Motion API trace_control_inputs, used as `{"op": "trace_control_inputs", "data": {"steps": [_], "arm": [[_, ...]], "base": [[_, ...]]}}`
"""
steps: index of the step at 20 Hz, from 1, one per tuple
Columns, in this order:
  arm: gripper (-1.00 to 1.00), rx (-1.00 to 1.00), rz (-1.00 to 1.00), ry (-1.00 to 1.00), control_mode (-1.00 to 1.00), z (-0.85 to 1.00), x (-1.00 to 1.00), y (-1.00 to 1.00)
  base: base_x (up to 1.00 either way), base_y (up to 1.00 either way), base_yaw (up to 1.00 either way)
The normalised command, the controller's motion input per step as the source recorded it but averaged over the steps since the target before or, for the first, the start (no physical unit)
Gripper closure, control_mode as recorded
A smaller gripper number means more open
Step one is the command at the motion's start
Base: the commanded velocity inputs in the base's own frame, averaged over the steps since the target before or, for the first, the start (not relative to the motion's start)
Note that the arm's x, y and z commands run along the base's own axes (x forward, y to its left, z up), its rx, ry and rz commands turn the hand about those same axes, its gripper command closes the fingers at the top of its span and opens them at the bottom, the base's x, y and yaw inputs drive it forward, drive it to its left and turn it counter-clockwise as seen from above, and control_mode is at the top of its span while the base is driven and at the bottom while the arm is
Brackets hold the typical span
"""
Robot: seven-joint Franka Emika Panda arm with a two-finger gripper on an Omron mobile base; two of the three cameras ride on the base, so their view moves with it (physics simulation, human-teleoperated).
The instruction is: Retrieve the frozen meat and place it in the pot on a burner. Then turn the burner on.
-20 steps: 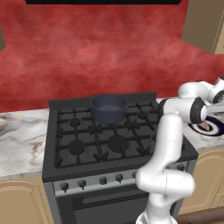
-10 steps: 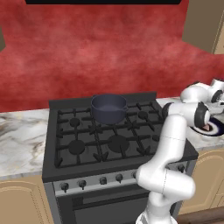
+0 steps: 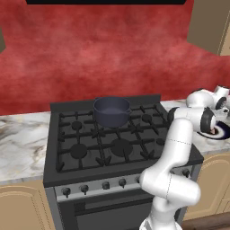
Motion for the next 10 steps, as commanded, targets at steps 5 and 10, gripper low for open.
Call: {"op": "trace_control_inputs", "data": {"steps": [5, 10], "arm": [[-1.0, -0.01, 0.0, 0.0, -1.0, -0.4, 0.0, 0.03], [-1.0, 0.0, 0.0, 0.0, -1.0, -0.2, 0.0, 0.07]], "base": [[0.0, 0.0, 0.0], [0.0, 0.0, 0.0]]}}
